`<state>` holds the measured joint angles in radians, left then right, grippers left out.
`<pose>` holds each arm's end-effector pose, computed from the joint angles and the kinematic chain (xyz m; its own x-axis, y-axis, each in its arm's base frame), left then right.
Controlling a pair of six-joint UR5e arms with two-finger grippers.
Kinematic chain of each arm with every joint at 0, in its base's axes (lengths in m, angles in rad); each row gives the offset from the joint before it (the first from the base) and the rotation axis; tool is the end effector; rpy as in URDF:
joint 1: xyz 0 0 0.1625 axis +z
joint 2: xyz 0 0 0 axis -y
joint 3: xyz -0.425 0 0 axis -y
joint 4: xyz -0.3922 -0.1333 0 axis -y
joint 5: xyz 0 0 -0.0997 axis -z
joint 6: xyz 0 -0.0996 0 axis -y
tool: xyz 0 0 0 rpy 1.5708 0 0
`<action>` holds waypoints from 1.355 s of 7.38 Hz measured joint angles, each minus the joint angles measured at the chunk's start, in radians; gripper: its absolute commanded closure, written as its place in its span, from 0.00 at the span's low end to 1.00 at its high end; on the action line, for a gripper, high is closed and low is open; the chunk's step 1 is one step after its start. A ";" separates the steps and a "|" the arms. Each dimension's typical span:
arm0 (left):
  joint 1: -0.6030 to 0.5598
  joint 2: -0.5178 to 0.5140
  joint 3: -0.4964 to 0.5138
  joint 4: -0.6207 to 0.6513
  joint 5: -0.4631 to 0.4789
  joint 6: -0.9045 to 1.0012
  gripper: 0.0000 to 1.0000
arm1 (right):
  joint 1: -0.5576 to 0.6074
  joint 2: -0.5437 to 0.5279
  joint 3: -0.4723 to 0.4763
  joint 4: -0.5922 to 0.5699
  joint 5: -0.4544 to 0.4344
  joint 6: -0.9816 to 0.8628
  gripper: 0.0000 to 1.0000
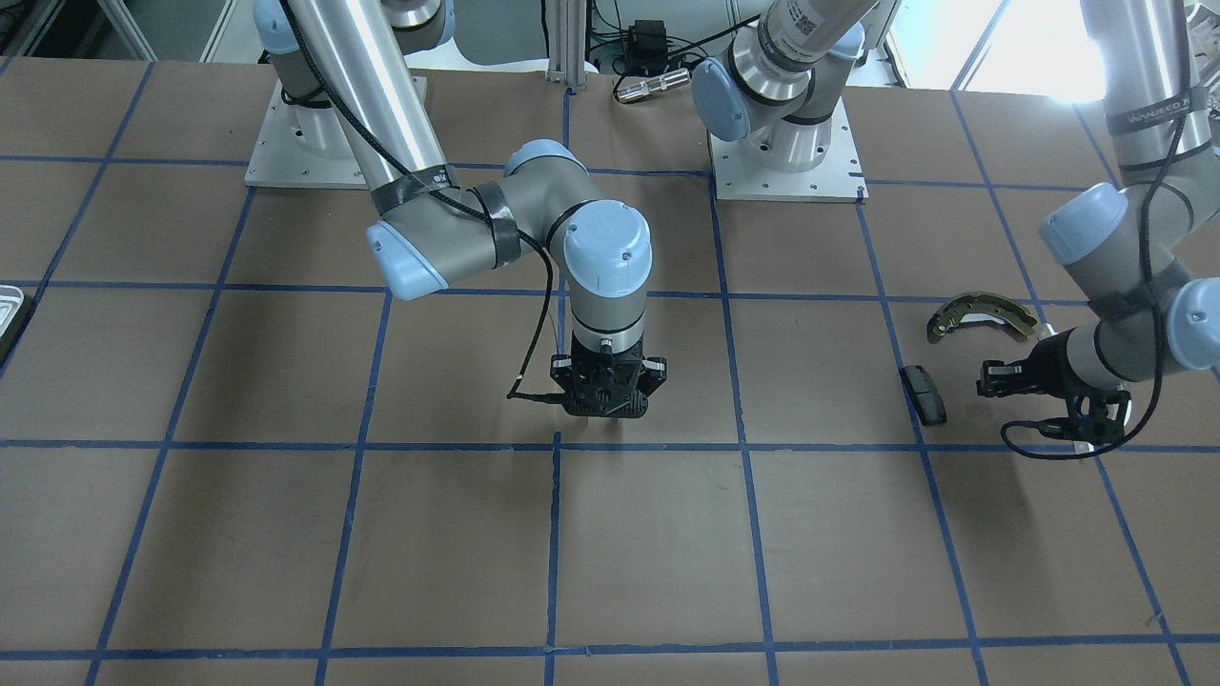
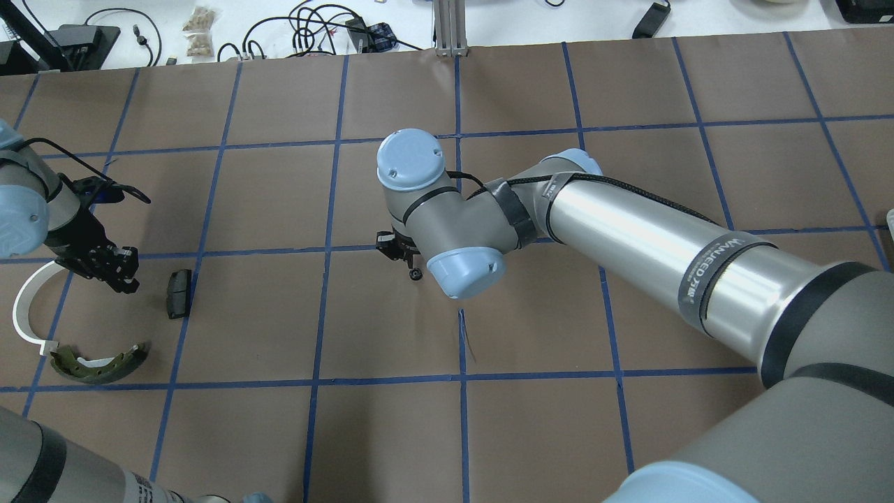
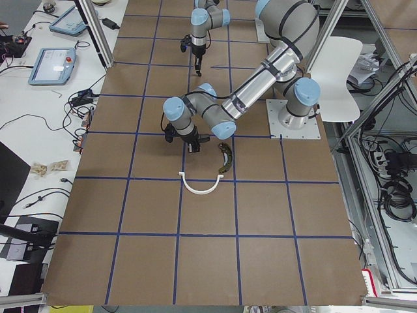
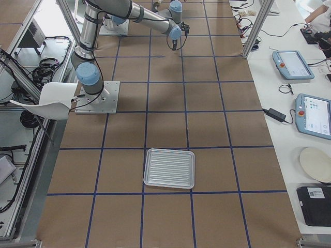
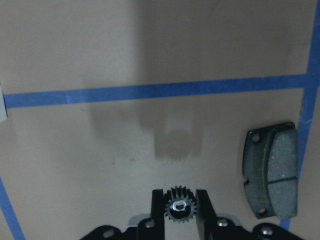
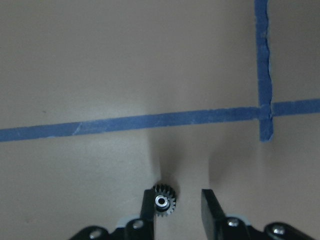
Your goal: Place bearing gear from tray to pile
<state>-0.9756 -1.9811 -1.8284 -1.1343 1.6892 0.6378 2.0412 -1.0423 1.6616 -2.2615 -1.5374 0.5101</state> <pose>0.2087 -0.5251 0.1902 -0.9977 0.0506 0.0442 0.0602 0.9657 0.2527 0.4120 -0.5087 0.2097 -0.9973 0.0369 -0.0639 0.0399 0.9981 -0.0460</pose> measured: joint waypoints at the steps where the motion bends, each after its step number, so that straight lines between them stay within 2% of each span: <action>1: 0.001 -0.005 -0.005 0.005 -0.002 0.002 0.16 | -0.068 -0.034 -0.013 0.041 0.000 -0.100 0.00; 2: 0.001 -0.011 -0.004 0.007 -0.003 0.002 0.00 | -0.169 -0.084 -0.026 0.099 0.004 -0.229 0.00; 4: 0.000 -0.015 0.007 0.008 -0.003 0.000 0.00 | -0.362 -0.200 -0.044 0.175 0.002 -0.447 0.00; 5: -0.009 -0.013 0.021 0.006 -0.006 -0.005 0.00 | -0.418 -0.254 -0.056 0.246 0.000 -0.501 0.00; 7: -0.081 0.002 0.086 -0.034 -0.011 -0.045 0.00 | -0.453 -0.355 -0.078 0.403 -0.001 -0.534 0.00; 10: -0.316 0.031 0.209 -0.176 -0.102 -0.330 0.00 | -0.461 -0.380 -0.151 0.515 -0.041 -0.536 0.00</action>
<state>-1.2913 -1.9498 -1.6194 -1.3104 1.5875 0.3083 1.5804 -1.4228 1.5107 -1.7469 -1.5786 -0.0264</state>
